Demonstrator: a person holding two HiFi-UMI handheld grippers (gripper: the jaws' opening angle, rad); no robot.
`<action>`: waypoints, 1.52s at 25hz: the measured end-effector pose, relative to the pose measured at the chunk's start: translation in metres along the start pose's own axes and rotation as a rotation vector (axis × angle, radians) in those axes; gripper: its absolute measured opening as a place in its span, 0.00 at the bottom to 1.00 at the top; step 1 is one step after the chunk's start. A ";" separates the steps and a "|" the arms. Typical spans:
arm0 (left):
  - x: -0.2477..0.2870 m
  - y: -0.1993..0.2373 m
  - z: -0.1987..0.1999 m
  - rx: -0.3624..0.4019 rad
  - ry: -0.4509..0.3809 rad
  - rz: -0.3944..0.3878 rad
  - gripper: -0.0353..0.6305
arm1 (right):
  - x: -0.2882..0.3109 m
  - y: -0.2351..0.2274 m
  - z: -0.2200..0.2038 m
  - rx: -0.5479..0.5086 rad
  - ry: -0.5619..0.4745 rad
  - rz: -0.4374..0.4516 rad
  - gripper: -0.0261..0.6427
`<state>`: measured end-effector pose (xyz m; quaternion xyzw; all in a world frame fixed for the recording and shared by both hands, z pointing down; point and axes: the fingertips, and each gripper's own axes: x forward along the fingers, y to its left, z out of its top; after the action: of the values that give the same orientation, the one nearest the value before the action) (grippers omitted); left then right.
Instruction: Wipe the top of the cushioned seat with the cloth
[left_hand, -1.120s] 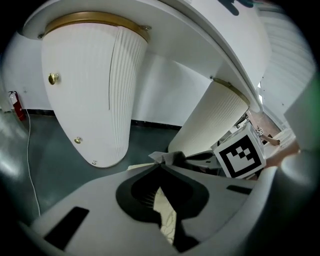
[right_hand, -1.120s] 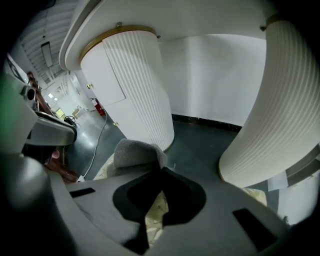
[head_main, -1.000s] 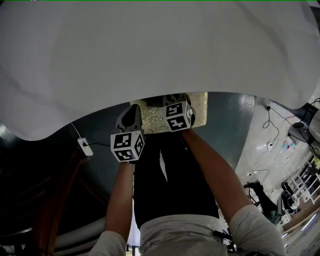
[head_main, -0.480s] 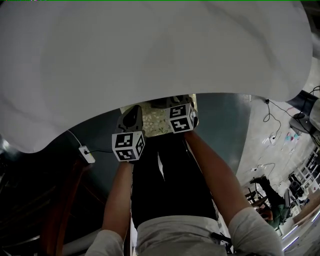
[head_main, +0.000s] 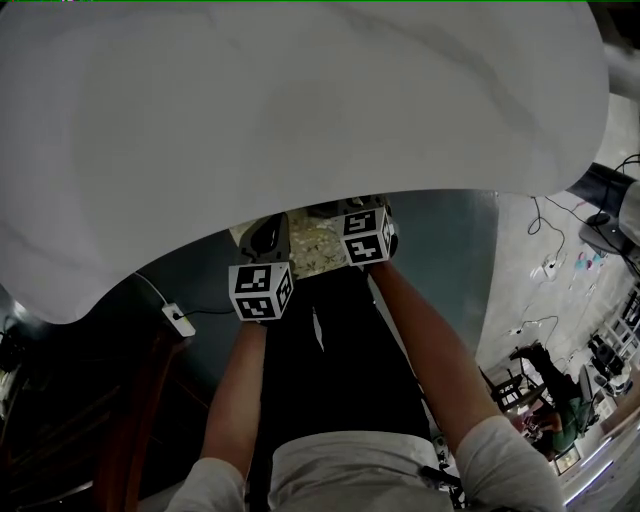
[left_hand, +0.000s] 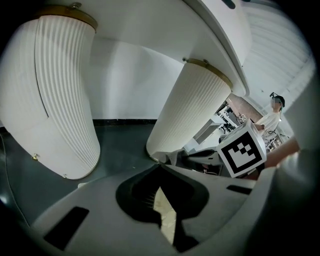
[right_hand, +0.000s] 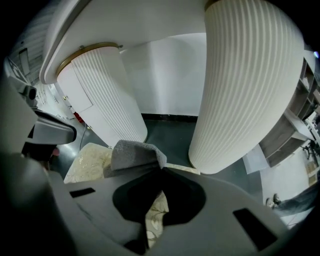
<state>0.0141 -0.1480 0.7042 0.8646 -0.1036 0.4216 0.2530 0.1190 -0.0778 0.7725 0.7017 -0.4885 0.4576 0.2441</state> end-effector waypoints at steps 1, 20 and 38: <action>0.002 -0.003 0.002 0.004 0.001 -0.003 0.07 | -0.001 -0.004 -0.001 0.004 0.001 -0.003 0.06; 0.026 -0.041 0.018 0.036 0.003 -0.009 0.07 | -0.012 -0.050 -0.020 0.035 0.003 -0.026 0.06; -0.049 -0.098 0.002 0.031 -0.102 0.050 0.07 | -0.110 -0.064 0.000 0.028 -0.221 -0.060 0.06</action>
<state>0.0237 -0.0671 0.6303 0.8858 -0.1317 0.3848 0.2234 0.1654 -0.0012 0.6820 0.7654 -0.4847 0.3769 0.1925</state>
